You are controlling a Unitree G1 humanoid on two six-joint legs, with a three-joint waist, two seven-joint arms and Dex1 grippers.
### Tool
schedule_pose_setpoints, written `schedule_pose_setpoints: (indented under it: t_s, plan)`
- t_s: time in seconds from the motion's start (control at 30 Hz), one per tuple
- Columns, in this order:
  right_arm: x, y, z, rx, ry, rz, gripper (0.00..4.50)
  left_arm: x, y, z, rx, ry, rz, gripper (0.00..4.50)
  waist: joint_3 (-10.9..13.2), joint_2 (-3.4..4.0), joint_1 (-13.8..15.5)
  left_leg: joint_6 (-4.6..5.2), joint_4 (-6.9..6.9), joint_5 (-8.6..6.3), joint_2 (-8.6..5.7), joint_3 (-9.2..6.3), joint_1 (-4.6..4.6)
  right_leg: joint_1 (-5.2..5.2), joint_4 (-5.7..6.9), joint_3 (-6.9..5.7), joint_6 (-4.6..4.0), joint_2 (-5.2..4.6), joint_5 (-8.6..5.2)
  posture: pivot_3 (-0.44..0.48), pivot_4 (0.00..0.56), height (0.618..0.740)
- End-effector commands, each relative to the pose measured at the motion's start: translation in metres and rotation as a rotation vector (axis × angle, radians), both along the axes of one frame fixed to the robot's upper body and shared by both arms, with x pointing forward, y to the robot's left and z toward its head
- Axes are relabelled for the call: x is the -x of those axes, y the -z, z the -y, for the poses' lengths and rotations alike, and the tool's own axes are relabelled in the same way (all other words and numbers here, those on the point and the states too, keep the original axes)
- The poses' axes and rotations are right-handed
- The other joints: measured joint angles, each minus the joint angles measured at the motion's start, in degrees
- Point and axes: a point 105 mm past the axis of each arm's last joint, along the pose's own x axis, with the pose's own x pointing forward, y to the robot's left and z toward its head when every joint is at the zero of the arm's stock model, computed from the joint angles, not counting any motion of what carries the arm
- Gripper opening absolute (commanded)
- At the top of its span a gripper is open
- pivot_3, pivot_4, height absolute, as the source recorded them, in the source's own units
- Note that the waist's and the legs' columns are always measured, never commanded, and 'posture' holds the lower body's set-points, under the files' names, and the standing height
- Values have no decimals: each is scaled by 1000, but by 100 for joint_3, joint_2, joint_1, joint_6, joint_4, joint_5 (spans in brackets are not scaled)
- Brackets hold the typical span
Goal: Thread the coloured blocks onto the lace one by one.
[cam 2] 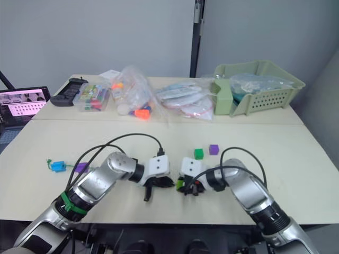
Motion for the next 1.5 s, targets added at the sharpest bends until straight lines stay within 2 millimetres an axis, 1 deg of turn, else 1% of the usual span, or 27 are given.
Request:
schedule_pose_setpoints:
  t_s: [0.03, 0.17, 0.23, 0.3, 0.33, 0.47, 0.6, 0.67, 0.8, 0.87, 0.97, 1.0, 1.07, 1.17, 1.2, 1.33, 1.5]
  plan:
    - [7, 1, -10, -13, -21, -11, 1294, -2, -6, 19, 68, 32, 38, 0, 0, 1, 2, 0, 0, 0, 0, 1, 0, 0, 1, 0, 0, 0, 0, 0, 150, 740]
    - [9, 2, -11, -16, -13, -15, 1294, -7, -4, 20, 123, 19, 66, 0, -1, 0, 37, 0, 8, 0, -10, 2, 16, 34, -10, -2, 1, -4, 0, 0, 150, 740]
    - [10, 2, -10, -16, -7, -17, 1294, -9, -13, 18, 199, 2, 59, 0, -1, 0, 32, 0, 3, 0, -6, 1, 47, 76, -41, -7, 3, -4, -2, 0, 150, 740]
    - [10, 3, -8, -13, -1, -18, 1294, -8, -17, 10, 208, 14, 51, 697, 0, 0, 28, 0, -2, 0, -1, -2, 55, 88, -58, -8, 4, -2, -3, 0, 150, 740]
    - [10, 3, -8, -12, 0, -19, 1294, -8, -18, 7, 203, 17, 51, 967, -1, 0, 21, 0, -1, 0, 2, -2, 54, 88, -59, -11, 4, 1, -3, 0, 150, 740]
    - [10, 6, -5, -1, 12, -28, 1294, -8, -19, -17, 171, 19, 65, 2276, -1, 1, 4, 0, -13, 0, 5, -4, 55, 85, -65, -11, 3, 2, -2, 0, 150, 740]
    - [9, 7, -3, 4, 22, -32, 1294, -1, -15, -37, 149, 39, 37, 2276, -1, 2, -9, 0, -27, -1, 6, -8, 59, 83, -68, -10, 2, 0, -2, 0, 150, 740]
    - [9, 6, -2, 4, 26, -32, 1294, 0, -11, -42, 139, 42, 41, 2276, -1, 2, -4, 0, -33, 0, 6, -8, 62, 83, -73, -9, 2, -1, -2, 0, 150, 740]
    - [8, 6, -1, 6, 30, -32, 1294, -3, -7, -42, 150, 40, 47, 2276, -1, 1, 19, 0, -30, 0, 5, -6, 62, 89, -79, -9, 3, -3, -2, 0, 150, 740]
    - [8, 5, -1, 8, 33, -31, 1294, -4, -5, -37, 179, 35, 36, 2276, -1, 1, 17, 0, -30, 0, 6, -4, 61, 87, -78, -9, 3, -2, -2, 0, 150, 740]
    - [8, 4, 0, 9, 36, -31, 1294, -4, 6, -32, 173, 38, 27, 2276, -1, 1, 16, 0, -31, 0, 5, -3, 61, 87, -78, -9, 3, -1, -2, 0, 150, 740]
    - [8, 4, 0, 9, 37, -31, 1294, -4, 10, -32, 163, 42, 29, 1728, -1, 1, 16, 0, -31, 0, 5, -4, 60, 86, -78, -9, 3, -1, -2, 0, 150, 740]
    - [8, 3, 0, 10, 37, -31, 1294, -5, 14, -34, 151, 36, 25, 1193, -1, 1, 15, 0, -31, 0, 5, -3, 60, 85, -78, -9, 3, -1, -2, 0, 150, 740]
    - [9, 3, 1, 11, 39, -32, 1294, -8, 17, -37, 145, 28, 30, 189, -1, 1, 18, 0, -31, 0, 5, -3, 60, 86, -78, -9, 3, -1, -2, 0, 150, 740]
    - [9, 3, 1, 11, 39, -33, 1294, -8, 15, -36, 152, 27, 32, 37, -1, 1, 18, 0, -31, 0, 5, -4, 61, 86, -78, -9, 3, -2, -2, 0, 150, 740]
    - [10, 3, 1, 11, 43, -34, 1294, -9, 10, -33, 174, 33, 47, 37, -1, 1, 19, 0, -31, 0, 4, -5, 60, 86, -78, -9, 3, -3, -2, 0, 150, 740]
    - [11, 5, 0, 13, 44, -41, 1294, -4, 4, -22, 195, 70, 54, 37, -1, 1, 20, 0, -31, 0, 3, -5, 59, 86, -78, -9, 3, -3, -2, 0, 150, 740]
